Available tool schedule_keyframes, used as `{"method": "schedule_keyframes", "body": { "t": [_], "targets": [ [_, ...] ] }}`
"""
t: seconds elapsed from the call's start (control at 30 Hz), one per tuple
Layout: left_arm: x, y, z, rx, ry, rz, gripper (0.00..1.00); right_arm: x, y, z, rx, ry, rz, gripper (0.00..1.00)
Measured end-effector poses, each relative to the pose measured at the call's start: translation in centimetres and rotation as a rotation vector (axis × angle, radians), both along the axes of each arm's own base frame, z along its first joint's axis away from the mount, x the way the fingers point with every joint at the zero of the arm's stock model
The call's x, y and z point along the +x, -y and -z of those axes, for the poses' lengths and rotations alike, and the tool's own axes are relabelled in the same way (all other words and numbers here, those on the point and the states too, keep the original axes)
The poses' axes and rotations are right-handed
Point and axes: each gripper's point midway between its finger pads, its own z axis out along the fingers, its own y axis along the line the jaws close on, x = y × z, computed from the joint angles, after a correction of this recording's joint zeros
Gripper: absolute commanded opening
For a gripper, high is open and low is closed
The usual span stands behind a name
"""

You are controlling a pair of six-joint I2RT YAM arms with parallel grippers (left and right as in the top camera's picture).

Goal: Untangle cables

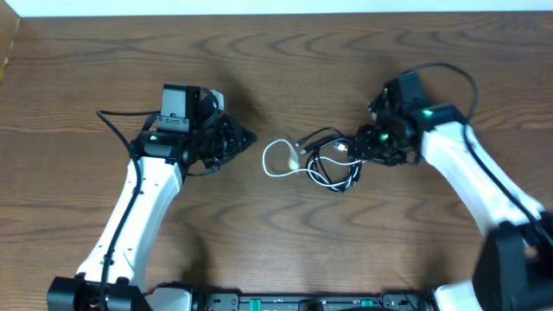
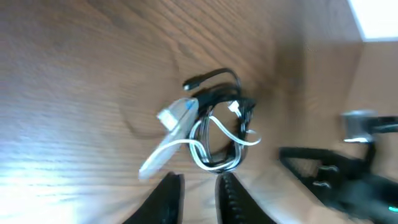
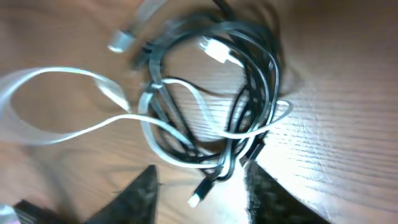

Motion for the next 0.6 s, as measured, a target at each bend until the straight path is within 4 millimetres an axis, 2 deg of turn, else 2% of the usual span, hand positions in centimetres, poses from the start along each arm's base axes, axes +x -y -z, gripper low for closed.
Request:
{"method": "schedule_keyframes", "body": {
  "t": [0.03,0.07,0.13,0.23,0.3,0.4,0.47,0.6],
  "targets": [
    [-0.1,0.1,0.1,0.012,0.006,0.012,0.43,0.1,0.0,-1.1,0.007,0.033,-0.004,0.50],
    [-0.1,0.2,0.1,0.025,0.018,0.030,0.44,0.1,0.0,-2.3,0.015,0.068,-0.004,0.50],
    [-0.3,0.7,0.3,0.054,0.033,0.058,0.46,0.1,0.0,-3.3,0.022,0.098,-0.005,0.50],
    [-0.3,2.1,0.3,0.089,0.076,0.100,0.48,0.0,0.2,-3.6,0.020,0.104,0.003,0.50],
    [0.3,3.6,0.1,0.092,0.128,0.133,0.49,0.0,0.5,-3.4,0.012,0.096,0.016,0.45],
    [1.5,6.0,0.2,0.084,0.202,0.178,0.49,0.3,1.2,-3.4,0.005,0.093,0.045,0.45],
    [2.2,7.7,1.0,0.081,0.224,0.213,0.50,0.5,1.7,-3.3,0.001,0.092,0.064,0.46],
    [2.2,10.3,4.4,0.107,0.173,0.294,0.50,0.6,2.7,-3.3,-0.004,0.083,0.096,0.47]
  ]
}}
